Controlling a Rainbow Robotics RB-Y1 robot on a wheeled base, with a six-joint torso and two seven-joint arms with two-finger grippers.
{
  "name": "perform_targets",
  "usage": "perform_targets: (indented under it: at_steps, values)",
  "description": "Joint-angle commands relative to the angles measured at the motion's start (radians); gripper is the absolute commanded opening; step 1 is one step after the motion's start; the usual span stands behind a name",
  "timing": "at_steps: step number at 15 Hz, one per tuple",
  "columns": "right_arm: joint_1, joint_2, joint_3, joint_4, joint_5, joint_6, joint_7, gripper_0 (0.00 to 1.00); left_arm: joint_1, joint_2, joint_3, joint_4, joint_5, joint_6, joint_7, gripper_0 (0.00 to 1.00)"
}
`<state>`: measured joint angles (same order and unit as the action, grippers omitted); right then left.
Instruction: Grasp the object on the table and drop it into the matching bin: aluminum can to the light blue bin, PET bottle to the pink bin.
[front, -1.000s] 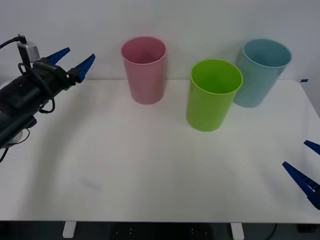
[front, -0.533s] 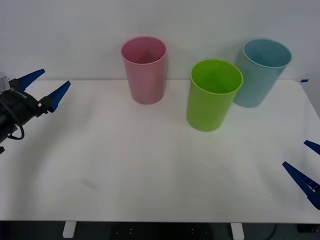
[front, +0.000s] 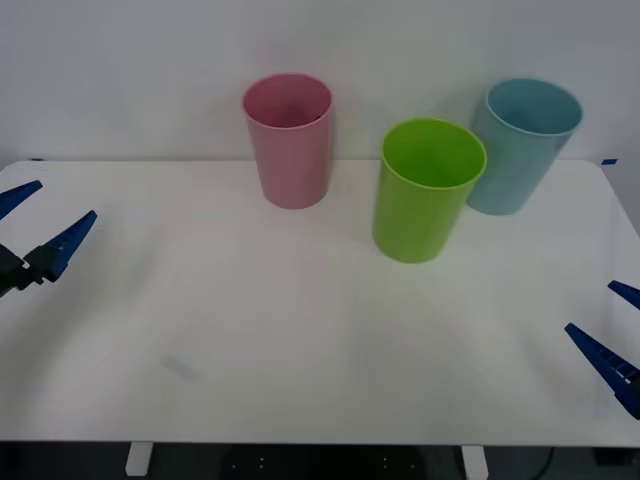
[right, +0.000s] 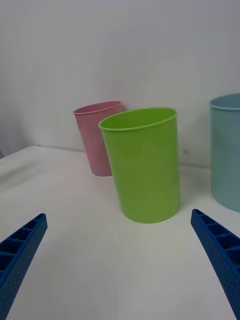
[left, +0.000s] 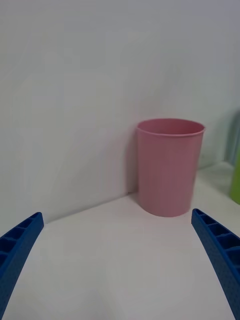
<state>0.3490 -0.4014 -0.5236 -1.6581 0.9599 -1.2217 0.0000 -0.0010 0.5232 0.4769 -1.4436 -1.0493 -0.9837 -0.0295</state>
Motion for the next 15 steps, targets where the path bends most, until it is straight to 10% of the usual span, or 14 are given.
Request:
perform_targets:
  at_steps: [1,15]
  values:
    - [0.000,0.000,0.000,0.000,0.000,0.000,0.000,1.00,0.073,0.000,0.023,-0.032,0.032,-0.021,-0.001,1.00]
    - [0.000,0.000,0.000,0.000,0.000,0.000,0.000,1.00,0.248,0.011,0.071,-0.060,0.115,-0.086,-0.010,1.00]
